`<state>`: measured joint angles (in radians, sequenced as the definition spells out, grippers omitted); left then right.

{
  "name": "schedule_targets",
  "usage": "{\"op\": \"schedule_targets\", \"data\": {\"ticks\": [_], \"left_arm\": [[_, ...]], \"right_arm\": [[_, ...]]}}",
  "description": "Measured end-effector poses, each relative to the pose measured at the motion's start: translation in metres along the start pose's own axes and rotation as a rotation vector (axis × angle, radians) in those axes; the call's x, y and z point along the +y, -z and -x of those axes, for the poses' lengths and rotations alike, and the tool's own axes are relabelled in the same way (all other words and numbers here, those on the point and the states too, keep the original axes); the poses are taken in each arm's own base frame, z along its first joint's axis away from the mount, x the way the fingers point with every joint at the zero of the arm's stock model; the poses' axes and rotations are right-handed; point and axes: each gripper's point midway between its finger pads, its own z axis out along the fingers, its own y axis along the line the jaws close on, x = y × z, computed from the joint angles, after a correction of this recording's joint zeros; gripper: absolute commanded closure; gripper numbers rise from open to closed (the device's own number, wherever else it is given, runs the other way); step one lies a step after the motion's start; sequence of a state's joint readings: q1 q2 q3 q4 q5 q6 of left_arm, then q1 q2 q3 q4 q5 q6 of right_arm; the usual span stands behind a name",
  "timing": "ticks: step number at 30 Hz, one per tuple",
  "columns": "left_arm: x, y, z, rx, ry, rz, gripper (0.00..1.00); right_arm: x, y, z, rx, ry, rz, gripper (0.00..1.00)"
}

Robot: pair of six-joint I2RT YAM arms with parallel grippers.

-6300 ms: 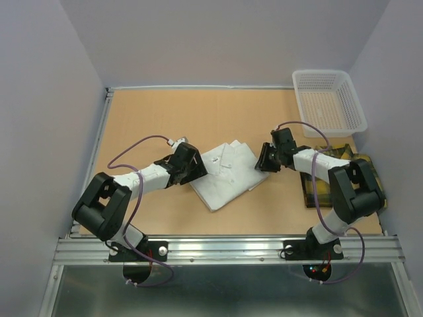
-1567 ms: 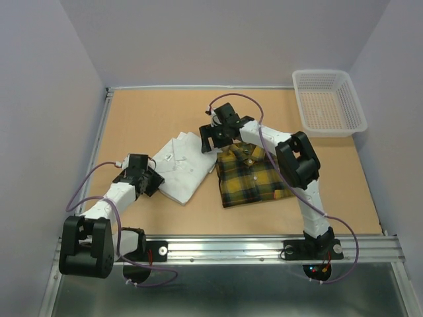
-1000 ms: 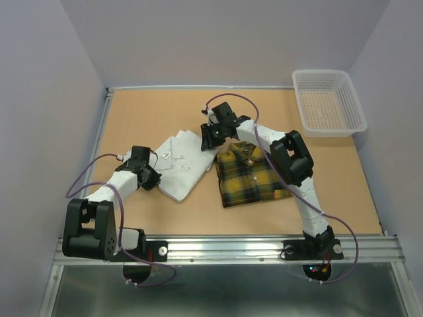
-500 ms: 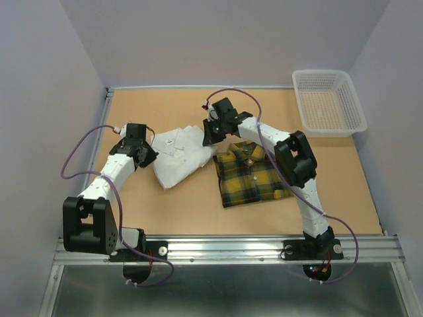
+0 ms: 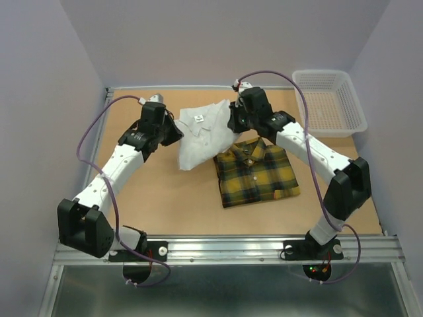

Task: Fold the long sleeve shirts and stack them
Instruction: Neatly place the folded shirt to the corner

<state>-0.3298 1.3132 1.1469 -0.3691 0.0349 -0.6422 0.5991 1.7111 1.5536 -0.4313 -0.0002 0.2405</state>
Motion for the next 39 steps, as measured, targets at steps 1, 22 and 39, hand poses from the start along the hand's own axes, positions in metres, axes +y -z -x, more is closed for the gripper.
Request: {"op": "schedule_targets", "data": {"ticks": [1, 22, 39], "left_arm": [[-0.014, -0.001, -0.007, 0.020, -0.013, -0.034, 1.00], [-0.104, -0.024, -0.130, 0.298, -0.093, -0.214, 1.00], [-0.093, -0.022, -0.159, 0.385, -0.057, -0.193, 1.00]], "right_arm": [[-0.005, 0.004, -0.003, -0.001, -0.002, -0.018, 0.99], [-0.148, 0.111, -0.140, 0.102, -0.192, -0.537, 0.99], [-0.170, 0.113, -0.164, 0.163, -0.240, -0.626, 0.99]]}}
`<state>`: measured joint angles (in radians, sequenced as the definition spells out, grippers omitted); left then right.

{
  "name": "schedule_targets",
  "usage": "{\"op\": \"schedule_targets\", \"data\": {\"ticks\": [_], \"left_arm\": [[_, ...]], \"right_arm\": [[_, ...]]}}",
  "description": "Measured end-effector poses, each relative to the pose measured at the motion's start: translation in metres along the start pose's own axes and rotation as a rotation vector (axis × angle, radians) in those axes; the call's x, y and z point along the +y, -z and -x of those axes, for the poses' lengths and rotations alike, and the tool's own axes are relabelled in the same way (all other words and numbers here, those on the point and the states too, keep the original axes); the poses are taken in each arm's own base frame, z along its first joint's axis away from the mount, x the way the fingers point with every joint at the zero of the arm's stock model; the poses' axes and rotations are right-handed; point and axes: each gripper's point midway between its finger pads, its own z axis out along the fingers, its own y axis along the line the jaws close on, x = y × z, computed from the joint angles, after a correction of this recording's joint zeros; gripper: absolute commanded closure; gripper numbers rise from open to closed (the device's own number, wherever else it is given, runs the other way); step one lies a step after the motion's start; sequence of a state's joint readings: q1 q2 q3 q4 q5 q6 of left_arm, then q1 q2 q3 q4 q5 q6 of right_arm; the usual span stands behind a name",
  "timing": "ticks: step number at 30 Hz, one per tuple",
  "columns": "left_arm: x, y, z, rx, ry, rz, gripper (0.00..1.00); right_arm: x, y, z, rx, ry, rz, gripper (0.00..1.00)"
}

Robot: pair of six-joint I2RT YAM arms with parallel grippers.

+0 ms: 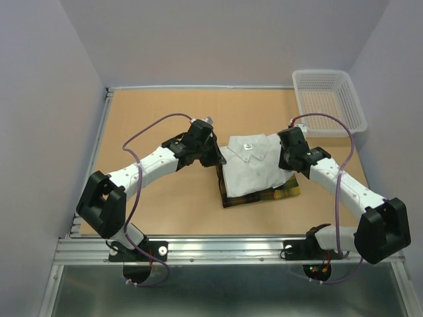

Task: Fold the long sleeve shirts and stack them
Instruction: Neatly place the folded shirt to the corner

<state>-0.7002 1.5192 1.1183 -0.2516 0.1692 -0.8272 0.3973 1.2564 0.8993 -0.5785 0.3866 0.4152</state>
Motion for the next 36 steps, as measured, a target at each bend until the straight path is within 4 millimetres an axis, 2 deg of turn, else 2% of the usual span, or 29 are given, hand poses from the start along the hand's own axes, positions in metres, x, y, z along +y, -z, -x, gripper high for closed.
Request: {"op": "schedule_targets", "data": {"ticks": [7, 13, 16, 17, 18, 20, 22, 23, 27, 30, 31, 33, 36], "left_arm": [[0.003, -0.005, -0.009, 0.030, -0.002, 0.006, 1.00], [0.016, -0.015, -0.022, 0.070, 0.000, 0.041, 1.00], [0.023, -0.019, -0.027, 0.081, 0.002, 0.058, 0.98], [0.025, -0.020, -0.027, 0.084, 0.001, 0.064, 0.96], [0.027, -0.022, -0.028, 0.085, 0.000, 0.070, 0.96], [0.031, -0.026, -0.029, 0.090, -0.005, 0.087, 0.94], [0.035, -0.029, -0.030, 0.091, -0.011, 0.100, 0.92], [0.037, -0.030, -0.030, 0.091, -0.014, 0.106, 0.88], [0.045, -0.035, -0.030, 0.087, -0.033, 0.133, 0.73], [0.049, -0.037, -0.028, 0.078, -0.045, 0.154, 0.58], [0.051, -0.036, -0.028, 0.076, -0.049, 0.161, 0.48], [0.052, -0.036, -0.026, 0.069, -0.057, 0.168, 0.42], [0.053, -0.035, -0.024, 0.061, -0.061, 0.177, 0.41]], "right_arm": [[-0.004, -0.002, -0.008, 0.026, -0.004, -0.015, 0.99], [-0.005, -0.006, -0.018, 0.064, -0.008, -0.029, 0.92], [-0.005, -0.010, -0.025, 0.091, -0.013, -0.035, 0.81], [-0.005, -0.011, -0.027, 0.098, -0.019, -0.038, 0.64], [-0.005, -0.012, -0.029, 0.106, -0.027, -0.044, 0.62], [-0.009, -0.014, -0.033, 0.117, -0.026, -0.061, 0.51], [-0.013, -0.014, -0.035, 0.125, -0.034, -0.075, 0.50], [-0.014, -0.014, -0.035, 0.127, -0.038, -0.080, 0.46], [-0.018, -0.012, -0.037, 0.131, -0.044, -0.097, 0.46], [-0.024, -0.006, -0.036, 0.122, -0.050, -0.117, 0.46], [-0.026, -0.003, -0.034, 0.114, -0.053, -0.124, 0.46], [-0.029, 0.003, -0.029, 0.098, -0.061, -0.130, 0.48], [-0.028, 0.011, -0.017, 0.067, -0.082, -0.118, 0.53]]}}
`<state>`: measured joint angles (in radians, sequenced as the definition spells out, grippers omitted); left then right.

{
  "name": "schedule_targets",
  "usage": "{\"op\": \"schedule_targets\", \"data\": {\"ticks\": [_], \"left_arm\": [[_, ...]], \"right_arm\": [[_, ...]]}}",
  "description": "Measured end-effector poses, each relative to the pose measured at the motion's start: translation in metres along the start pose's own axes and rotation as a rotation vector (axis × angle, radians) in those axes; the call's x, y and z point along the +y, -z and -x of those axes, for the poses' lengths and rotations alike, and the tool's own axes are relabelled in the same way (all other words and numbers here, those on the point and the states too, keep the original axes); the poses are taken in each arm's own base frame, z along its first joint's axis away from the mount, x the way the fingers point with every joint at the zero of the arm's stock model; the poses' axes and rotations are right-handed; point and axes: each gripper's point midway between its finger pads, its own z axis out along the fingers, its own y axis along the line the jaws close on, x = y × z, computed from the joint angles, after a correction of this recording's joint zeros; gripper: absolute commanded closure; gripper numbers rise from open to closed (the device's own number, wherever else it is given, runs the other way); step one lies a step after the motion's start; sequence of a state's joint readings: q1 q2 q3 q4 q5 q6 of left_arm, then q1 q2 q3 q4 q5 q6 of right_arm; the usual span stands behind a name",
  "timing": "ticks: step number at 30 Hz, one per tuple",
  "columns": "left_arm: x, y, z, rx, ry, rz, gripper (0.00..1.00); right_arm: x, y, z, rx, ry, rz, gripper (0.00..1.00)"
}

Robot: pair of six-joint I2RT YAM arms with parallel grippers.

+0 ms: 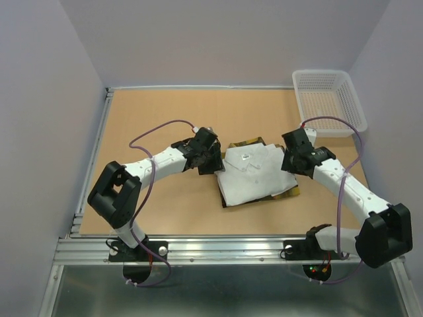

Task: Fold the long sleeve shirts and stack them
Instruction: Neatly place the folded shirt to the corner

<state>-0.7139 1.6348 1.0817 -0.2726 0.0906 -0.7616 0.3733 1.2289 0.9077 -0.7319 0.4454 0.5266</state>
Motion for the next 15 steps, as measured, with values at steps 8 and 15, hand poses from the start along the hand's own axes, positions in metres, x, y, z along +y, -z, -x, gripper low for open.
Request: {"op": "schedule_targets", "data": {"ticks": [8, 15], "left_arm": [[-0.004, 0.007, 0.010, -0.042, -0.006, -0.008, 0.50], [-0.002, -0.007, 0.010, -0.038, -0.009, -0.003, 0.57]], "right_arm": [[0.010, -0.002, -0.002, 0.017, -0.069, 0.044, 0.76], [-0.023, -0.036, -0.058, 0.170, -0.216, -0.041, 0.76]]}}
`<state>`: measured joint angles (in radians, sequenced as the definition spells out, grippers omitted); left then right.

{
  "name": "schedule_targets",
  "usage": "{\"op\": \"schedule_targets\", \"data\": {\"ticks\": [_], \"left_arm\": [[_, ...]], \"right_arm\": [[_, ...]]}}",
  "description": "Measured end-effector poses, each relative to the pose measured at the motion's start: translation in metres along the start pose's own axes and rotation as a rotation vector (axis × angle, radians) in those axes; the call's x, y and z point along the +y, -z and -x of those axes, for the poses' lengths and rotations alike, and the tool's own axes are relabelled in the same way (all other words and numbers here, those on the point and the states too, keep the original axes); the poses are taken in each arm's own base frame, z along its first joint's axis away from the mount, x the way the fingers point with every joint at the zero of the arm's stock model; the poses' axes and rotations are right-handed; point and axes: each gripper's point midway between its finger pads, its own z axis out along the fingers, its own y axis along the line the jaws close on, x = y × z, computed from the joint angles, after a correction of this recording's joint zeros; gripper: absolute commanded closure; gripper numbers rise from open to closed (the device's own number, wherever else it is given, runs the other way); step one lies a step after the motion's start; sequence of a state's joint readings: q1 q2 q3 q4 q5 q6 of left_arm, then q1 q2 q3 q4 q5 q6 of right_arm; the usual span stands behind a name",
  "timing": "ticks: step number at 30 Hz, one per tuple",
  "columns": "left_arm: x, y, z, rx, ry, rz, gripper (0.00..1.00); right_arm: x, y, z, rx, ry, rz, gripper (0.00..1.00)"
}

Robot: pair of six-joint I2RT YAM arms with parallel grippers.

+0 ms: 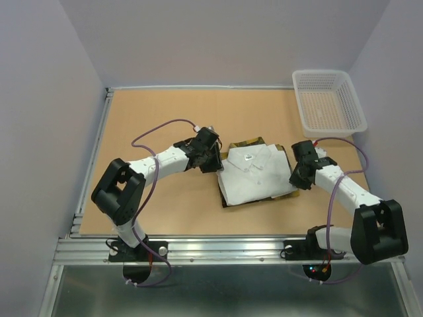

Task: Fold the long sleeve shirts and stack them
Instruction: Neatly place the folded shirt to the corner

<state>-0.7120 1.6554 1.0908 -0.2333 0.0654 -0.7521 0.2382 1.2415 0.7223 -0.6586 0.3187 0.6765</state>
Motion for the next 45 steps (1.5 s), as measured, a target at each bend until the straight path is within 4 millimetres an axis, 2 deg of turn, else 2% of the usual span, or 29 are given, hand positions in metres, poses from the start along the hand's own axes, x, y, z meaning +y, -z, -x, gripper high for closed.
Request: {"op": "schedule_targets", "data": {"ticks": [3, 4, 9, 10, 11, 12, 13, 16, 18, 19, 20, 22, 24, 26, 28, 30, 34, 36, 40, 45], "left_arm": [[0.007, -0.011, -0.005, 0.021, -0.006, 0.024, 0.56], [0.009, -0.012, -0.006, 0.023, -0.010, 0.031, 0.52], [0.014, -0.007, 0.002, -0.002, -0.020, 0.047, 0.42], [0.014, -0.004, 0.004, -0.008, -0.020, 0.049, 0.39], [0.017, 0.001, 0.010, -0.022, -0.014, 0.050, 0.32], [0.018, 0.007, 0.018, -0.041, -0.007, 0.048, 0.31], [0.020, 0.015, 0.029, -0.070, 0.004, 0.042, 0.30], [0.030, 0.048, 0.068, -0.179, 0.049, 0.020, 0.11], [0.042, 0.068, 0.091, -0.251, 0.073, 0.015, 0.06], [0.056, 0.081, 0.106, -0.301, 0.102, 0.022, 0.05], [0.067, 0.089, 0.114, -0.334, 0.120, 0.031, 0.02], [0.103, 0.104, 0.126, -0.394, 0.164, 0.083, 0.01], [0.142, 0.111, 0.124, -0.419, 0.203, 0.165, 0.01], [0.171, 0.112, 0.114, -0.419, 0.218, 0.237, 0.01], [0.189, 0.111, 0.100, -0.402, 0.214, 0.285, 0.01], [0.202, 0.110, 0.086, -0.386, 0.203, 0.322, 0.01], [0.216, 0.115, 0.075, -0.395, 0.183, 0.366, 0.01], [0.218, 0.118, 0.076, -0.406, 0.173, 0.378, 0.01], [0.221, 0.120, 0.081, -0.427, 0.158, 0.387, 0.01], [0.221, 0.121, 0.083, -0.434, 0.153, 0.386, 0.01]], "right_arm": [[-0.008, -0.004, -0.004, 0.021, -0.043, -0.016, 0.70], [-0.007, -0.002, -0.001, 0.012, -0.041, -0.006, 0.68], [0.006, 0.024, 0.020, -0.052, 0.008, 0.095, 0.49], [0.016, 0.034, 0.032, -0.073, 0.028, 0.141, 0.44], [0.024, 0.043, 0.042, -0.094, 0.035, 0.175, 0.41], [0.037, 0.054, 0.052, -0.120, 0.062, 0.227, 0.39], [0.045, 0.062, 0.058, -0.137, 0.073, 0.256, 0.37], [0.094, 0.098, 0.062, -0.180, 0.187, 0.402, 0.31], [0.128, 0.113, 0.051, -0.169, 0.260, 0.472, 0.27], [0.146, 0.118, 0.042, -0.158, 0.298, 0.503, 0.25], [0.172, 0.123, 0.028, -0.142, 0.345, 0.546, 0.21], [0.204, 0.126, -0.001, -0.095, 0.415, 0.586, 0.18], [0.230, 0.125, -0.027, -0.056, 0.456, 0.610, 0.14], [0.252, 0.119, -0.052, -0.011, 0.494, 0.614, 0.11], [0.278, 0.110, -0.074, 0.033, 0.520, 0.617, 0.08], [0.300, 0.102, -0.088, 0.061, 0.527, 0.627, 0.06], [0.326, 0.086, -0.110, 0.117, 0.525, 0.629, 0.03], [0.331, 0.075, -0.119, 0.138, 0.525, 0.613, 0.02], [0.328, 0.056, -0.130, 0.167, 0.521, 0.569, 0.00], [0.318, 0.045, -0.129, 0.166, 0.490, 0.546, 0.00]]}}
